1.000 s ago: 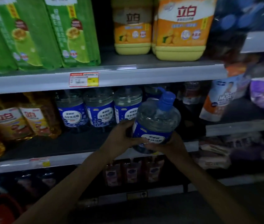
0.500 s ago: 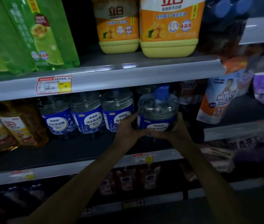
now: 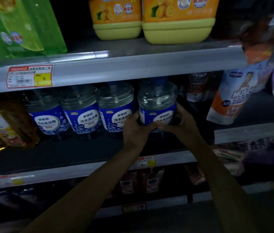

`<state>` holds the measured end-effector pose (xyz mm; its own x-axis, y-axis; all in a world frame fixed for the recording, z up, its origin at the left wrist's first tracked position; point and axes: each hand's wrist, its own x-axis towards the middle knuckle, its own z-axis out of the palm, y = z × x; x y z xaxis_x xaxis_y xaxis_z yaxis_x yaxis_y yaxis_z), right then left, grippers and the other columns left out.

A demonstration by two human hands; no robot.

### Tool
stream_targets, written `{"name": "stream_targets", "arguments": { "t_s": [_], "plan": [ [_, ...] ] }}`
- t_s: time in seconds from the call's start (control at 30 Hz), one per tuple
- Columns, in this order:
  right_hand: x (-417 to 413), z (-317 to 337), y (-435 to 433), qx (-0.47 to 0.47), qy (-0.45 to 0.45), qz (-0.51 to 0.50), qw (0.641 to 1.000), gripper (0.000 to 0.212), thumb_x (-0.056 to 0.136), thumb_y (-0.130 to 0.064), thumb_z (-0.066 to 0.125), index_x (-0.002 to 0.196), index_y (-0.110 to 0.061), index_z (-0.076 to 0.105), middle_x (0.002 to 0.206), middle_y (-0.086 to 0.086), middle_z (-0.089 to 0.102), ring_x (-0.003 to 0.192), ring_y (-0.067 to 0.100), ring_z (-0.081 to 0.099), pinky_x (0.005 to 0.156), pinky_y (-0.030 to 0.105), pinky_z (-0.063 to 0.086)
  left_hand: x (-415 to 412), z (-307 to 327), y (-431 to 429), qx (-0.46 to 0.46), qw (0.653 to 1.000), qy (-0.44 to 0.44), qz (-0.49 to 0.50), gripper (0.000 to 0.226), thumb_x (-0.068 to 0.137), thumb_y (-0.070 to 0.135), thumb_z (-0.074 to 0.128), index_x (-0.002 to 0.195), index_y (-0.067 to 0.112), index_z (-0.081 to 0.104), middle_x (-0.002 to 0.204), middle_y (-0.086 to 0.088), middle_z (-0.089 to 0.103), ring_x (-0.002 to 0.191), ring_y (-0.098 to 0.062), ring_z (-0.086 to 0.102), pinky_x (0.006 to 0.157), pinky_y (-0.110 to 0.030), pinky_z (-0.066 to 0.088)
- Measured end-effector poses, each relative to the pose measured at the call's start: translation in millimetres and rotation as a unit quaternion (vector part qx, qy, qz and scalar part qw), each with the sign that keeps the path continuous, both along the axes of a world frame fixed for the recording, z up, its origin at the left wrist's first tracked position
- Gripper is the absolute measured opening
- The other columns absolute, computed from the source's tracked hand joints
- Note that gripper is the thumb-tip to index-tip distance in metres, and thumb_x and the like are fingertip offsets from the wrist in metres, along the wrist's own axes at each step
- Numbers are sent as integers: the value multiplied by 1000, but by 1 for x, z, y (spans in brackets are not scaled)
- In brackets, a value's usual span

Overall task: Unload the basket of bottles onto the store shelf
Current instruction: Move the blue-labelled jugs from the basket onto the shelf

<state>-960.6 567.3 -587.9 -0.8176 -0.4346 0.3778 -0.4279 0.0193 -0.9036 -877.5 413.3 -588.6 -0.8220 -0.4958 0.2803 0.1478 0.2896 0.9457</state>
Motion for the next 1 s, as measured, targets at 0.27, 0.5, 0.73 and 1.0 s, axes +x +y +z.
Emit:
{"name": "stream_targets", "arguments": {
  "t_s": [0.27, 0.5, 0.73, 1.0],
  "plan": [
    [5, -10, -2, 9, 0, 2, 1000, 87, 85, 12, 75, 158, -9, 31, 152, 9, 52, 136, 21, 55, 100, 34, 55, 1, 4, 2, -16, 999, -22, 17, 60, 79, 23, 90, 134, 15, 67, 122, 4, 75, 105, -5, 71, 92, -26, 58],
    [39, -11, 0, 46, -53, -79, 994, 76, 82, -5, 83, 145, -29, 47, 135, -6, 64, 124, 15, 63, 101, 46, 56, 21, 8, -5, -79, 995, -56, -39, 60, 86, 19, 83, 141, 19, 59, 134, 7, 69, 117, -4, 63, 95, -19, 52],
    [94, 13, 3, 213, 29, -101, 971, 81, 83, -22, 84, 153, -17, 42, 150, 8, 51, 137, 24, 51, 112, 34, 43, 72, 24, -22, -184, 974, -112, -65, 67, 91, 32, 78, 151, 22, 50, 143, 8, 59, 128, -10, 56, 110, -33, 49],
    [161, 41, -46, 303, 157, -4, 940, 82, 91, -36, 76, 159, -21, 33, 161, 5, 35, 147, 25, 35, 116, 34, 36, 191, 54, -83, -408, 884, -227, 2, 79, 94, 53, 64, 161, 40, 24, 160, 7, 36, 144, -20, 39, 105, -45, 51]
  ]
}}
